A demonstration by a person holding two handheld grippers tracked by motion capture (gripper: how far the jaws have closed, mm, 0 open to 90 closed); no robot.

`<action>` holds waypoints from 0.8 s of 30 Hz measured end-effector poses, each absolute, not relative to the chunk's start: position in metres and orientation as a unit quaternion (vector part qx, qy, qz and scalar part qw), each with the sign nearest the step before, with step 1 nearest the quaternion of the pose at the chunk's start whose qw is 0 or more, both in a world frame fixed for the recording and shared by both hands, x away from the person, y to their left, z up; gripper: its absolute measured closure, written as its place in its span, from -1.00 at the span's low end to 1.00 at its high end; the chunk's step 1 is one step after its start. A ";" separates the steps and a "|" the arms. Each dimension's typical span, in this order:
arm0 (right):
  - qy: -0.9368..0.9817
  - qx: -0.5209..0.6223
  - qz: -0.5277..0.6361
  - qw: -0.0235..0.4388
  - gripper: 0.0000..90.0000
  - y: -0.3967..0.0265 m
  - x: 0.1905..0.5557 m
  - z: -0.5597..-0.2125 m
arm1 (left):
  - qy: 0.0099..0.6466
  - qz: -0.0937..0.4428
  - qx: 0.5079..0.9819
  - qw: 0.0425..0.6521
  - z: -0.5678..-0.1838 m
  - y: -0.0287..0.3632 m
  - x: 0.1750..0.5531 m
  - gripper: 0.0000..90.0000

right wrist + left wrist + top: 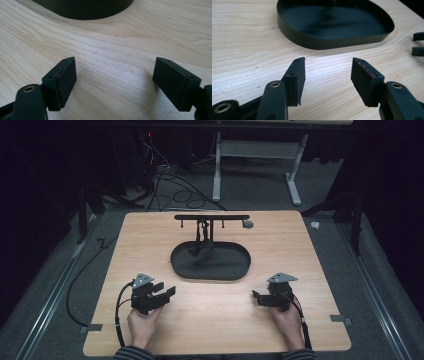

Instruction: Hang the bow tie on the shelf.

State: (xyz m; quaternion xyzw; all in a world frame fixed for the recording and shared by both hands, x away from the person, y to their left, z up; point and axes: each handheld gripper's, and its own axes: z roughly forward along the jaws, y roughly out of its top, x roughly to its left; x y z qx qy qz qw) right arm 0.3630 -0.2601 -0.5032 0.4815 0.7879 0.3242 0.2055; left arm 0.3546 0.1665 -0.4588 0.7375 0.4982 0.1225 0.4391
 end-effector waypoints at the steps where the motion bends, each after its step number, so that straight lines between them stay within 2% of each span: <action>1: 0.788 0.482 0.324 0.206 -0.55 -0.260 0.363 -0.503 | 0.499 0.125 0.738 0.437 -0.459 0.166 0.355 0.01; 24: 0.788 0.482 0.324 0.206 -0.55 -0.260 0.363 -0.503 | 0.501 0.138 0.751 0.407 -0.479 0.160 0.363 0.00</action>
